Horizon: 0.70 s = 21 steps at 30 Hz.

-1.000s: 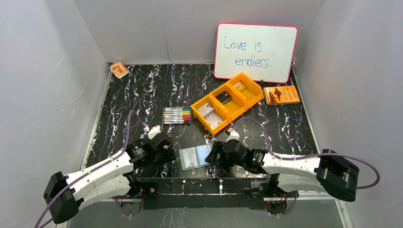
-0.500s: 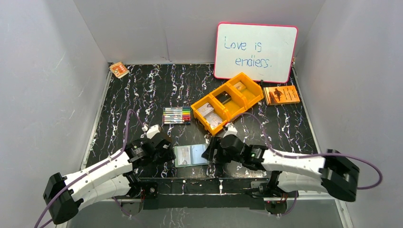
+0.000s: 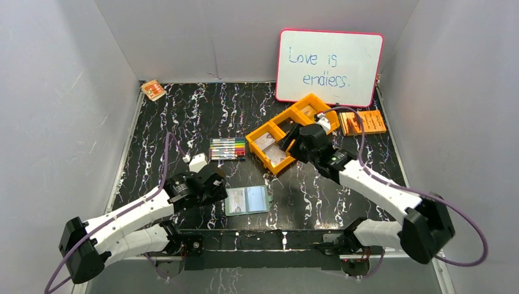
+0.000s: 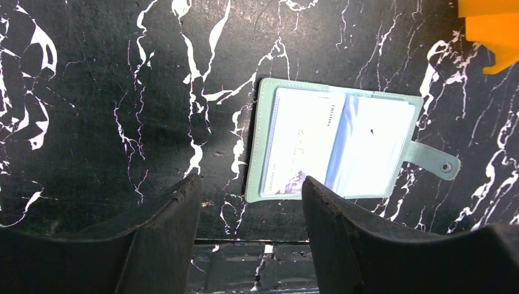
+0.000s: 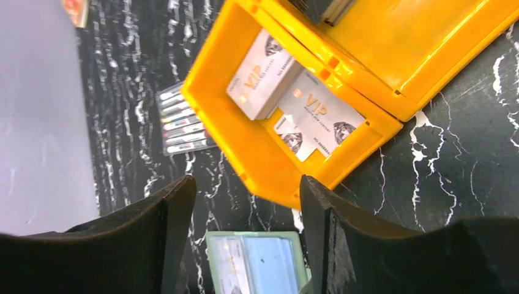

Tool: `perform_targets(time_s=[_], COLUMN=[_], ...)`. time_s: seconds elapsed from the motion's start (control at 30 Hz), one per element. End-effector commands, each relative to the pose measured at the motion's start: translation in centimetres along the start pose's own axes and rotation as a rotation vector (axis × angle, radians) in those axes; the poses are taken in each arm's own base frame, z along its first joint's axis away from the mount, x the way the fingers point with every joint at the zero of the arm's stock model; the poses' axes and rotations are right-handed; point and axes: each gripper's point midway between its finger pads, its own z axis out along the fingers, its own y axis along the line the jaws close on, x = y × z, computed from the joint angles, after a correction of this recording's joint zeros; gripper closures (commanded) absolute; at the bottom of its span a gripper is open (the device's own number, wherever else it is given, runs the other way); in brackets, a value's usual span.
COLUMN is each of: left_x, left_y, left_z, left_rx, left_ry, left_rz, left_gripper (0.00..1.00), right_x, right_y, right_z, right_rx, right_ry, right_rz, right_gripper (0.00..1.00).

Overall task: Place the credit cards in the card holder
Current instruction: Adjust the card holder at the center of the board, then adjust the storage box at the center of the board.

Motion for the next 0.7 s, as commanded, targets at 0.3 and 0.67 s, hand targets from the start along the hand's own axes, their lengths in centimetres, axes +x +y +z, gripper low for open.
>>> perform_targets(time_s=[0.3, 0.67], left_x=[-0.7, -0.4], left_y=[-0.6, -0.6], left_z=[0.4, 0.8], left_rx=[-0.041, -0.061], left_ry=[-0.01, 0.005], left_rz=[-0.027, -0.018], left_gripper=[0.41, 0.41], right_x=[-0.5, 0.0], right_y=[1.8, 0.9], right_z=[7.8, 11.9], right_rx=[-0.003, 0.097], right_ry=[-0.015, -0.054], right_rz=[0.231, 0.268], right_gripper=[0.36, 0.28])
